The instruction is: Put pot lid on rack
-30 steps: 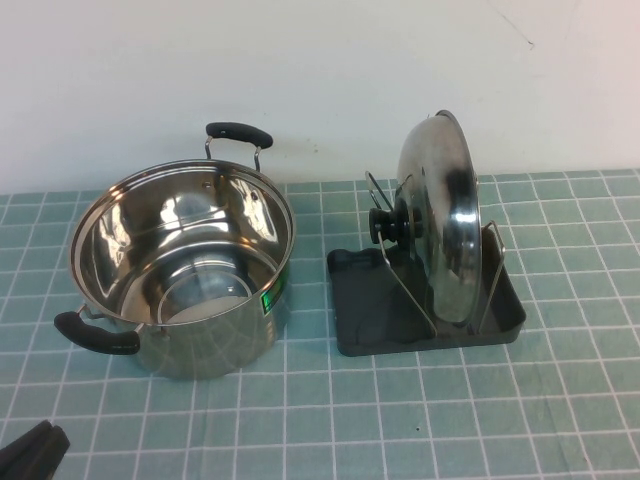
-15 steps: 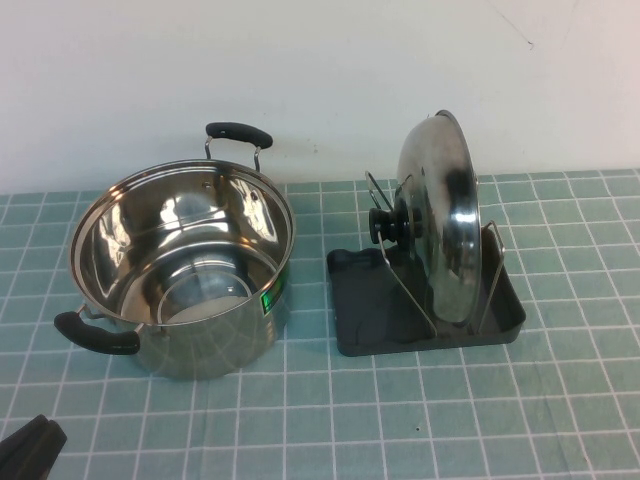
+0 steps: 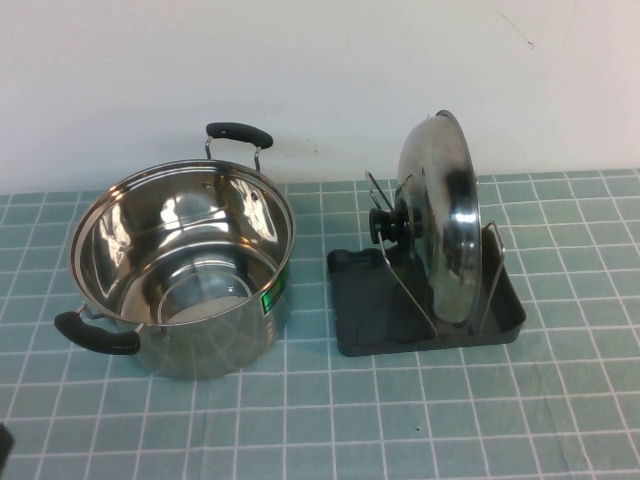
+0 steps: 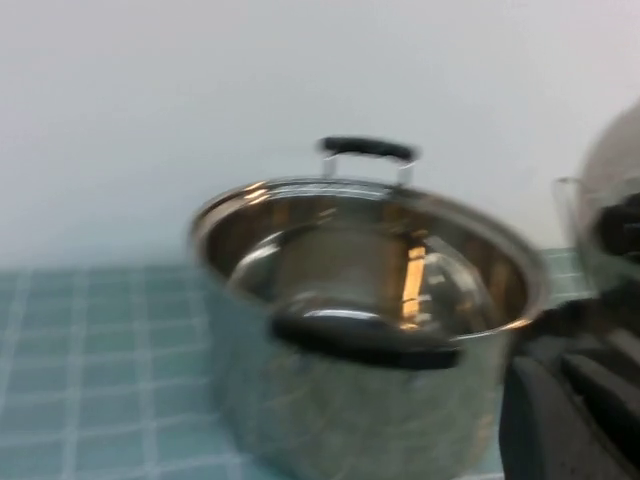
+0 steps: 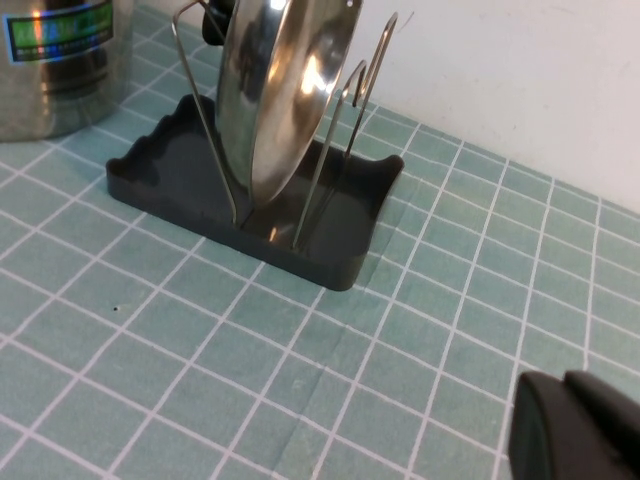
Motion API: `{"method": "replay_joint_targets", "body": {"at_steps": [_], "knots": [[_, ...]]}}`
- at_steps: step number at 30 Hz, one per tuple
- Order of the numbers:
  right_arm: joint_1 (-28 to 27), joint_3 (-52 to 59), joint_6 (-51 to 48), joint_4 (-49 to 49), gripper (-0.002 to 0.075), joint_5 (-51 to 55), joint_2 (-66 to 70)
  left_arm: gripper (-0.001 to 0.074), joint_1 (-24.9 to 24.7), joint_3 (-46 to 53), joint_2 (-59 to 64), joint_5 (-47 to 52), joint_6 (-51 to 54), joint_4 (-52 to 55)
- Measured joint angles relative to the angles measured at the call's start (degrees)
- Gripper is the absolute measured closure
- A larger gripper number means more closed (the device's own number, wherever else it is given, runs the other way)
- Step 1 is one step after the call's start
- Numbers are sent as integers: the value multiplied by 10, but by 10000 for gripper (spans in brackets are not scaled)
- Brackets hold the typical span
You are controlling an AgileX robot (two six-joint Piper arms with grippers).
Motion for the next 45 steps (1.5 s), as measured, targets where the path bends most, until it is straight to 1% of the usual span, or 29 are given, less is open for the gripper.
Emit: {"method": "replay_joint_targets", "body": {"at_steps": [4,7,11,13,16,27,34,45], "knots": [[0,0,0,0,726,0,0,736,89,12,-9,31,6,-41],[0,0,0,0,726,0,0,736,128,34,-10,33,10,-55],[0,0,0,0,727,0,0,736,156,69,-10,49,15,-68],[0,0,0,0,727,0,0,736,159,67,-10,89,15,-81],[0,0,0,0,727,0,0,736,159,65,-10,102,15,-90],[0,0,0,0,727,0,0,736,159,64,-10,105,25,-92],[0,0,0,0,727,0,0,736,159,64,-10,104,28,-63],[0,0,0,0,727,0,0,736,159,64,-11,104,30,-60]]}}
